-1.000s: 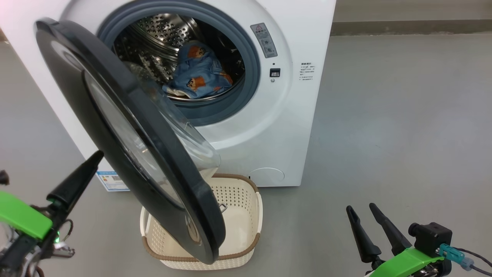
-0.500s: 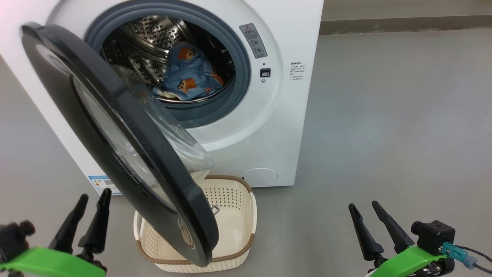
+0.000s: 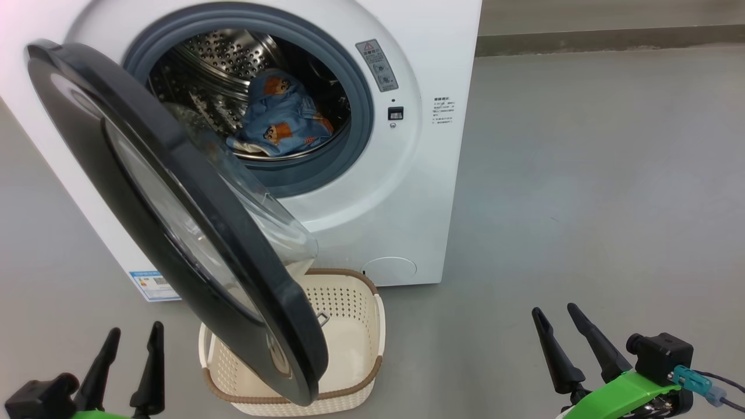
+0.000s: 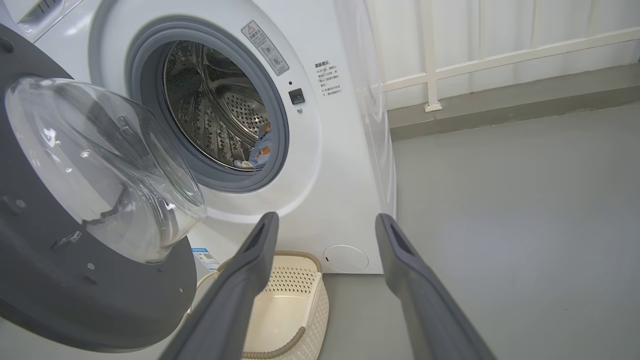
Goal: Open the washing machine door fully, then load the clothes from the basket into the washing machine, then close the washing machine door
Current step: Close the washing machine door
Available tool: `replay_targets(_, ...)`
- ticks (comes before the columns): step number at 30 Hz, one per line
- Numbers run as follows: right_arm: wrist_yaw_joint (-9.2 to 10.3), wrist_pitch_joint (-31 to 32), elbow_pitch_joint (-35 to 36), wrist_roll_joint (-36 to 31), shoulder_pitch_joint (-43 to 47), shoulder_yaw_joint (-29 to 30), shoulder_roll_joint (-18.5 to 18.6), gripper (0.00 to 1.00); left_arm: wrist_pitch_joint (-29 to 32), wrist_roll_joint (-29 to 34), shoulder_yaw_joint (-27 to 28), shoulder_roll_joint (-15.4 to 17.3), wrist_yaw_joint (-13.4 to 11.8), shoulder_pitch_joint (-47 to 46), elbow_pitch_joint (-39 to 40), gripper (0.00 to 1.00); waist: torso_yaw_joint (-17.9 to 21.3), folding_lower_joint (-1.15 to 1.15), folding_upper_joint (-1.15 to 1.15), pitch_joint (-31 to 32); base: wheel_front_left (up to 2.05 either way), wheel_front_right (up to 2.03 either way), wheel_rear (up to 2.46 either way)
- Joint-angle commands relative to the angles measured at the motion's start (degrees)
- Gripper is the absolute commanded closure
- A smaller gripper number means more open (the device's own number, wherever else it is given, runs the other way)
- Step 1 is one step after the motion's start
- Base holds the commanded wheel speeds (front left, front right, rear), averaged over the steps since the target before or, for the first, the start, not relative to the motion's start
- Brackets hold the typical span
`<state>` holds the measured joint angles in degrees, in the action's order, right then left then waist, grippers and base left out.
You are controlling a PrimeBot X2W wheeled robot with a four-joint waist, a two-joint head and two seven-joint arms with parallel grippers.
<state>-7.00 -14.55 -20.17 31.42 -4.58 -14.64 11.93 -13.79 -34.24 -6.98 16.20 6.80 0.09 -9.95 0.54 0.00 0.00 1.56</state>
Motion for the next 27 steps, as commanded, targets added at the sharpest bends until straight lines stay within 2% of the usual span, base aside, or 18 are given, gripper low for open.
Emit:
replay_targets(1,-0.48,-0.45,1.60,-0.36,-1.83,-0.65,0.67,0.00,-0.84,1.18,2.31,0.83,-0.22,-2.03,0.56,0.00,-0.04,0.00,0.00,-0.05,0.00,0.00,0.00)
replay_targets(10,-0.48,-0.45,1.42,-0.38,-1.82,-0.53,0.64,0.00,-1.18,5.16,3.57,-0.87,0.05,-2.42,-0.08,0.00,-0.32,0.00,0.00,0.10,0.00,0.00,0.00)
replay_targets(27,-0.48,-0.45,1.48,-0.51,-1.58,-0.37,0.52,0.00,-1.20,7.67,5.06,-2.62,0.58,-1.72,0.71,0.00,-0.64,0.00,0.00,0.43,0.00,0.00,0.00)
